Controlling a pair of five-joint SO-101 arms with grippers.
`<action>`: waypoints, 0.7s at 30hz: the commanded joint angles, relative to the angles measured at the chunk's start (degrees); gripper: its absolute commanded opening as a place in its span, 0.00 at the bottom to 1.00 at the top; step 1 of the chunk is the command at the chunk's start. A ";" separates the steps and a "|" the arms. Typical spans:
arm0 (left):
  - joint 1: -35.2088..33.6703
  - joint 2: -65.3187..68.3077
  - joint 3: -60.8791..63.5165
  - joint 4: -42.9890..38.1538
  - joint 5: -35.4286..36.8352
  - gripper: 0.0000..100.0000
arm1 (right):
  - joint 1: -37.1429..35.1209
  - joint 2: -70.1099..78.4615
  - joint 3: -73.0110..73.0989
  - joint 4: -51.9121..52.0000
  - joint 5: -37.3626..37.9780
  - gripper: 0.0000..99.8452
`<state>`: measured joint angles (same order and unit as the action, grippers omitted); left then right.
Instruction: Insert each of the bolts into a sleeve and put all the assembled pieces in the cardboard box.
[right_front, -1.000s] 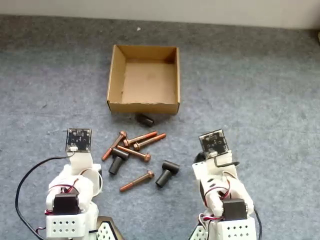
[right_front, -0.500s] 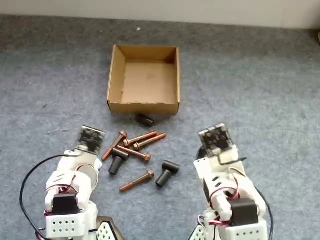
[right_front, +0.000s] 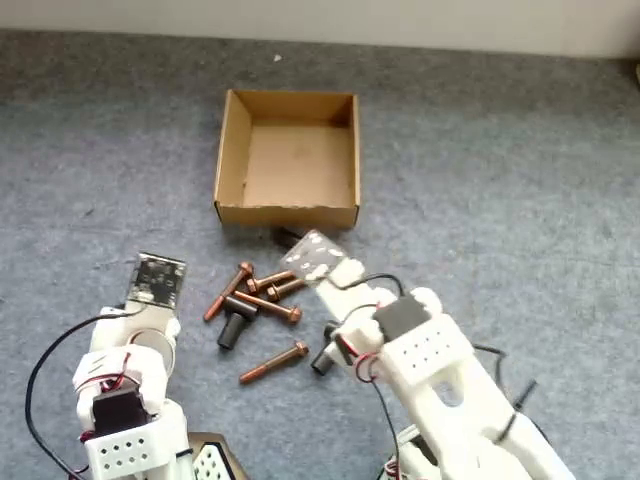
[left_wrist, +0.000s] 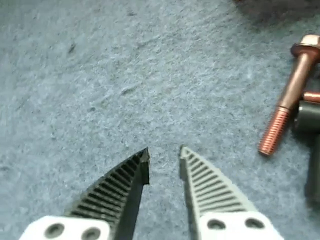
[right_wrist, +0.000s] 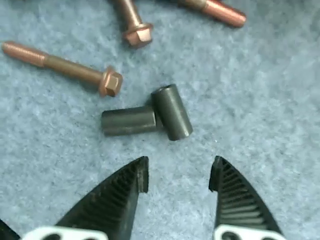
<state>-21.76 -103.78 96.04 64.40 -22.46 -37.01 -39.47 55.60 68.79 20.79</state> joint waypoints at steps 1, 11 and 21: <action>-3.65 -0.40 -0.31 -0.62 6.68 0.25 | -2.86 4.44 -2.59 -4.88 0.26 0.20; -4.44 -0.40 -0.31 -0.62 6.68 0.25 | -3.03 16.40 -2.86 -13.58 0.62 0.19; -4.44 -0.40 -0.13 -0.62 6.68 0.25 | 1.71 25.36 -3.12 -20.70 3.69 0.19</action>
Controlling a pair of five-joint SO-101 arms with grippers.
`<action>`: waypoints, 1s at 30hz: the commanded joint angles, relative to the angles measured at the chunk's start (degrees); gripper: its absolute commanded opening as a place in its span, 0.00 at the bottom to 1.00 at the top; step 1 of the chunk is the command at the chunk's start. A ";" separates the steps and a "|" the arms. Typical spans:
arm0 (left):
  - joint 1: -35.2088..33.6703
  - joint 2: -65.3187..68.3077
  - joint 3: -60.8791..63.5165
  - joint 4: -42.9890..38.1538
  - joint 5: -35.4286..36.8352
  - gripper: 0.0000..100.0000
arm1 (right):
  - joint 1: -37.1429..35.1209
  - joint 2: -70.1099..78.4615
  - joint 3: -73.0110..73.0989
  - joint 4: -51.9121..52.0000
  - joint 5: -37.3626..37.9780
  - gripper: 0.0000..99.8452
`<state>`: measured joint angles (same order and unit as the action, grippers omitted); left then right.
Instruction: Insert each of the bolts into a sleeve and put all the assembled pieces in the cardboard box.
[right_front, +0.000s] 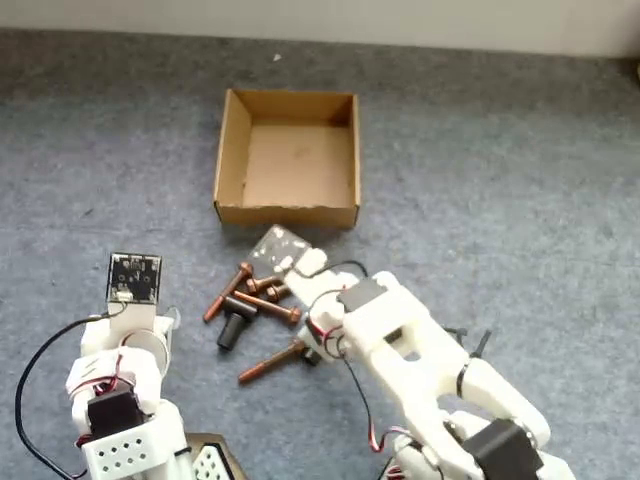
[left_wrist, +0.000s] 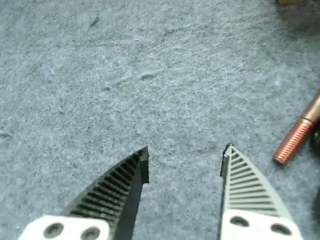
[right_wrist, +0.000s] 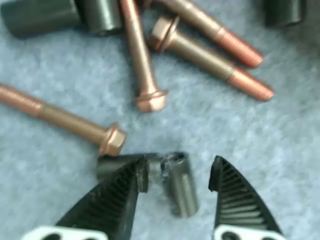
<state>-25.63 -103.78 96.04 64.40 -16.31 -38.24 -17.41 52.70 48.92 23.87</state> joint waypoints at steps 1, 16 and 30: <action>-0.57 -0.40 -0.13 -0.62 0.53 0.25 | 3.47 3.56 -0.22 -0.75 0.70 0.19; -0.57 -0.40 -0.13 -0.62 0.53 0.25 | 6.02 1.36 -0.13 2.42 0.79 0.18; -0.66 -0.48 -0.57 -0.62 0.53 0.25 | 5.14 -4.35 -3.56 6.37 -2.64 0.00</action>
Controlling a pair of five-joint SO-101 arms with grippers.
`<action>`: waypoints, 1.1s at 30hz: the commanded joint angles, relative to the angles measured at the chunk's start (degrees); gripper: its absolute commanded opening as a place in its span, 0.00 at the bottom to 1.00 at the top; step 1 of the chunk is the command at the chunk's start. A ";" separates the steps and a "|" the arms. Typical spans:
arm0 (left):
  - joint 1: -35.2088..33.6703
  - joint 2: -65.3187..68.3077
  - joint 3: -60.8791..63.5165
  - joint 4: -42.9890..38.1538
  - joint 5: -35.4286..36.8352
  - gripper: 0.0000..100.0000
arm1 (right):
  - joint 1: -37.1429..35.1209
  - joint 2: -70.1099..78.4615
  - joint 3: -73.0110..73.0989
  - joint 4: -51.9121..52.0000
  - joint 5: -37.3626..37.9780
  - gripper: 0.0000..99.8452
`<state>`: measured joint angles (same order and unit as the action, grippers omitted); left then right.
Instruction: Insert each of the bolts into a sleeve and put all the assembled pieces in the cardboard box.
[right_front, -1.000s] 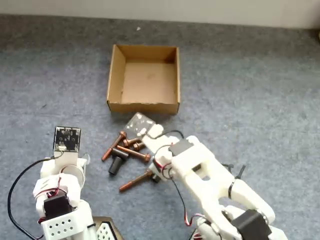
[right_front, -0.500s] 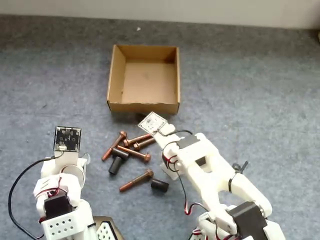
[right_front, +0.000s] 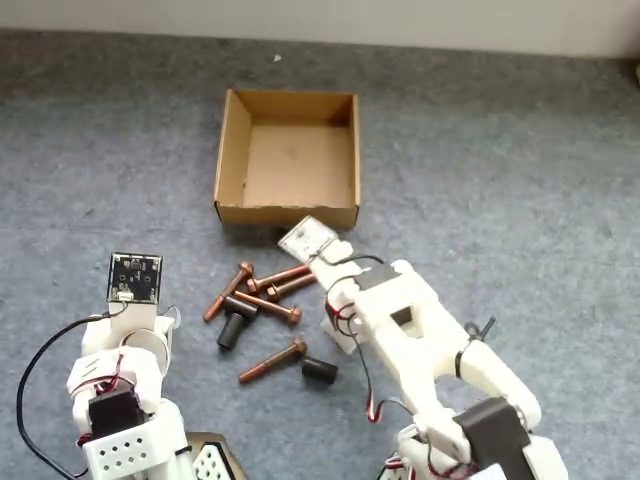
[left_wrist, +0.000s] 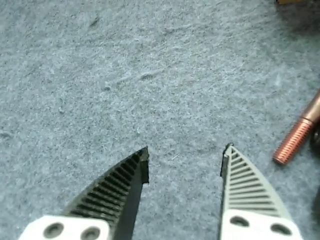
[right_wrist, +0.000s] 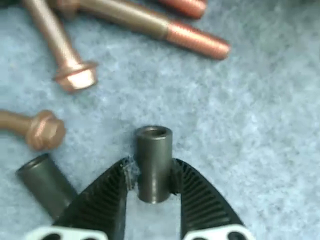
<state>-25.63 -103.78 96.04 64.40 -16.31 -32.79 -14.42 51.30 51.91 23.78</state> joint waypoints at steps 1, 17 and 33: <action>-0.66 -0.48 -1.01 -0.79 0.53 0.25 | -0.31 -10.15 -2.07 4.53 -4.04 0.00; 19.38 0.13 -23.69 11.52 -7.56 0.17 | 19.82 -24.84 7.08 -6.99 -25.58 0.00; 49.19 56.40 -44.35 12.48 -0.62 0.24 | 31.43 -24.84 7.87 -12.79 -31.56 0.00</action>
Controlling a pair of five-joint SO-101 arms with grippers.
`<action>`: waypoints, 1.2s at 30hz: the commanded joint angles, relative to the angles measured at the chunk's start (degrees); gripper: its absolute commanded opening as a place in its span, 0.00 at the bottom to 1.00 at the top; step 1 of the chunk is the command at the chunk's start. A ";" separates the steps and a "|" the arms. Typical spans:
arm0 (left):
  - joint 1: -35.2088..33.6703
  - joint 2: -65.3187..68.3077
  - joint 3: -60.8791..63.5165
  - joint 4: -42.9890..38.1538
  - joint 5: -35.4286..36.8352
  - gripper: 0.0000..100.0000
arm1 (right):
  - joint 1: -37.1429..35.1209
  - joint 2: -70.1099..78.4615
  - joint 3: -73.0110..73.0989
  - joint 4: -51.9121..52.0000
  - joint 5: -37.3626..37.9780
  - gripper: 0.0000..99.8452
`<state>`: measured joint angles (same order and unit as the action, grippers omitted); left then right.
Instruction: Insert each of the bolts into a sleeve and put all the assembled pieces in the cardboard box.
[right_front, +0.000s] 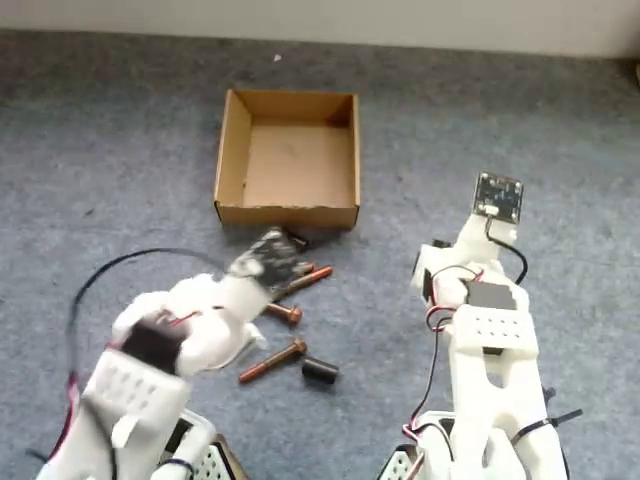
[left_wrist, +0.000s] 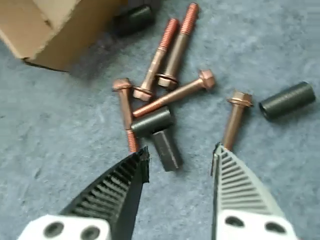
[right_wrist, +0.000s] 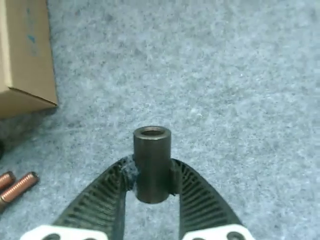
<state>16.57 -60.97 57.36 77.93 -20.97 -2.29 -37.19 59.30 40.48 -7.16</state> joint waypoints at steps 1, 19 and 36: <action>8.40 16.40 -6.29 -1.76 4.75 0.24 | 0.92 -2.07 -0.13 -1.36 -0.44 0.00; 12.18 49.19 -6.73 -21.80 7.47 0.14 | 0.92 -2.51 1.10 -1.36 -0.09 0.00; 11.47 23.60 -6.99 -17.14 9.32 0.00 | 0.40 -2.77 0.84 -1.10 -0.44 0.00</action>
<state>30.11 -24.40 50.24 59.21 -13.76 -1.93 -37.19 60.88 40.31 -7.16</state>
